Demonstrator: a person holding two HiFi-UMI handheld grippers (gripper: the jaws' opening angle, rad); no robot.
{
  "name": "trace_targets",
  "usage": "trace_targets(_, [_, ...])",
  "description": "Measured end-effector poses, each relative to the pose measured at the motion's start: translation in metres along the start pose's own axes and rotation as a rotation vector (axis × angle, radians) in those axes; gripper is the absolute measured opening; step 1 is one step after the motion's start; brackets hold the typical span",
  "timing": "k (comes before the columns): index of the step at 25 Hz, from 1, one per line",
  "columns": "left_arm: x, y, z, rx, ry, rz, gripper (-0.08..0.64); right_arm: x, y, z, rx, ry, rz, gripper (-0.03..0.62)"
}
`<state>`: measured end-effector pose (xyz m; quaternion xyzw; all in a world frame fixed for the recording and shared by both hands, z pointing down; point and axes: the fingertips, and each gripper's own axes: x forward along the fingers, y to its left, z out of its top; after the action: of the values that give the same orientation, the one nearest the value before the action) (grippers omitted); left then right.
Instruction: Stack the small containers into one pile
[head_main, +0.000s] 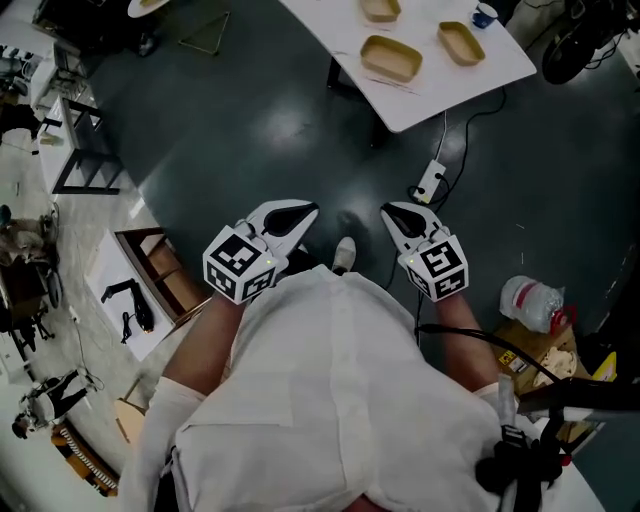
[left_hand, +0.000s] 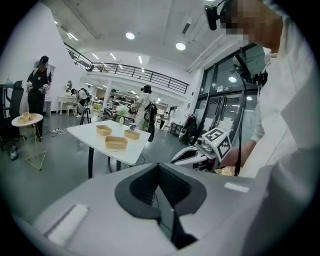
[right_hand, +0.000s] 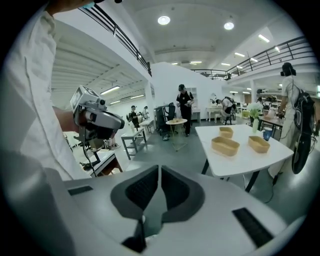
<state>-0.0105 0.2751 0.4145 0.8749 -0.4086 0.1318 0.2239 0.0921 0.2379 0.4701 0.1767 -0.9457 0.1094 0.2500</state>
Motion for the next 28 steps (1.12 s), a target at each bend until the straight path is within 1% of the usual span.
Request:
trace_targets(3, [0.013,0.019,0.013,-0.021,-0.005,0.004,0.008,0.014,-0.019,0.011,-0.013,0.003,0.0,0.006])
trace_targets(5, [0.023,0.033,0.018,-0.028,-0.001,-0.01,0.006,0.023,-0.031,0.018,-0.028,0.004,-0.006,0.006])
trace_targets(8, [0.043,0.053,0.027,-0.019,0.012,-0.064,0.006,0.036,-0.051,0.026,-0.026,-0.003,-0.029,0.006])
trace_targets(11, [0.064,0.077,0.041,0.016,0.021,-0.122,0.006,0.052,-0.073,0.034,-0.006,0.005,-0.07,0.005])
trace_targets(15, [0.09,0.123,0.064,0.022,0.039,-0.194,0.006,0.079,-0.108,0.052,-0.017,0.039,-0.13,0.005])
trace_targets(18, [0.1,0.161,0.086,0.057,0.05,-0.238,0.006,0.107,-0.139,0.072,-0.037,0.059,-0.161,0.005])
trace_targets(20, [0.103,0.188,0.097,0.074,0.063,-0.258,0.006,0.131,-0.159,0.082,-0.066,0.083,-0.182,0.006])
trace_targets(24, [0.107,0.231,0.109,0.08,0.082,-0.296,0.006,0.171,-0.196,0.094,-0.122,0.143,-0.223,0.006])
trace_targets(28, [0.112,0.263,0.112,0.064,0.099,-0.293,0.006,0.199,-0.235,0.09,-0.202,0.258,-0.237,0.006])
